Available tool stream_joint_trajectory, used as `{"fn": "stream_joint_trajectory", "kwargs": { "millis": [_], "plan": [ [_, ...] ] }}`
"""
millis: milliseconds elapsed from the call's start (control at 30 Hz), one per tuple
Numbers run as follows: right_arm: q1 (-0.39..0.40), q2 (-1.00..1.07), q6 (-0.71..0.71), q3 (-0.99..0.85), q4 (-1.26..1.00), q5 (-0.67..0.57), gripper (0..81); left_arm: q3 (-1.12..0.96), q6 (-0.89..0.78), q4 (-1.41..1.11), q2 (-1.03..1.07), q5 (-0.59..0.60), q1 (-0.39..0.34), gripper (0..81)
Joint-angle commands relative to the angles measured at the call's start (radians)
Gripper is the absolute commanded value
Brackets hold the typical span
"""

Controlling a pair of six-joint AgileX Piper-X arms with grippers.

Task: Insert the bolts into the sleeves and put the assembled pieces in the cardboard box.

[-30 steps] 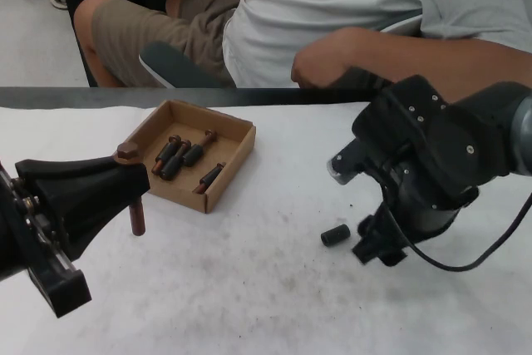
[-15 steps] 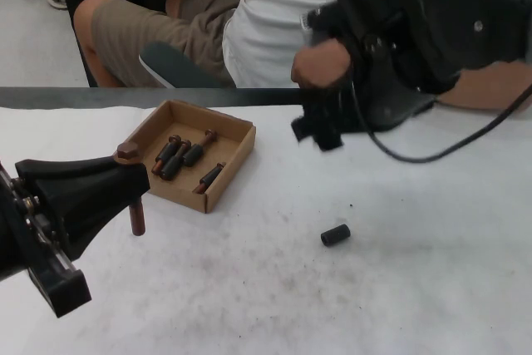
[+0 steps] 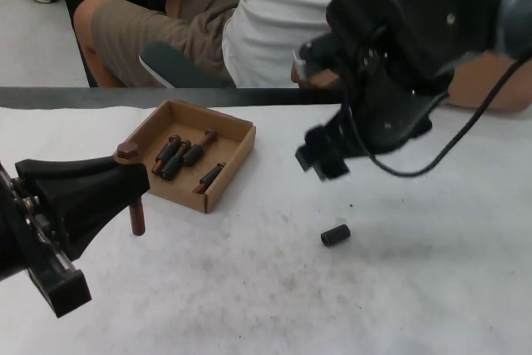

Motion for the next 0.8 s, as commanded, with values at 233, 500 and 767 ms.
{"fn": "stream_joint_trajectory", "kwargs": {
  "millis": [233, 500, 767],
  "plan": [
    [-0.006, 0.039, -0.425, 0.01, 0.105, -0.019, 74.4, 0.0, 0.004, -0.012, -0.004, 0.0, -0.004, 0.8],
    [-0.002, 0.041, -0.698, 0.013, 0.107, -0.03, 66.0, 0.0, 0.004, -0.014, -0.004, 0.0, -0.004, 0.8],
    [0.001, 0.106, -0.822, 0.02, 0.106, -0.124, 65.1, 0.0, 0.004, -0.019, -0.004, 0.0, -0.004, 0.8]
  ]
}}
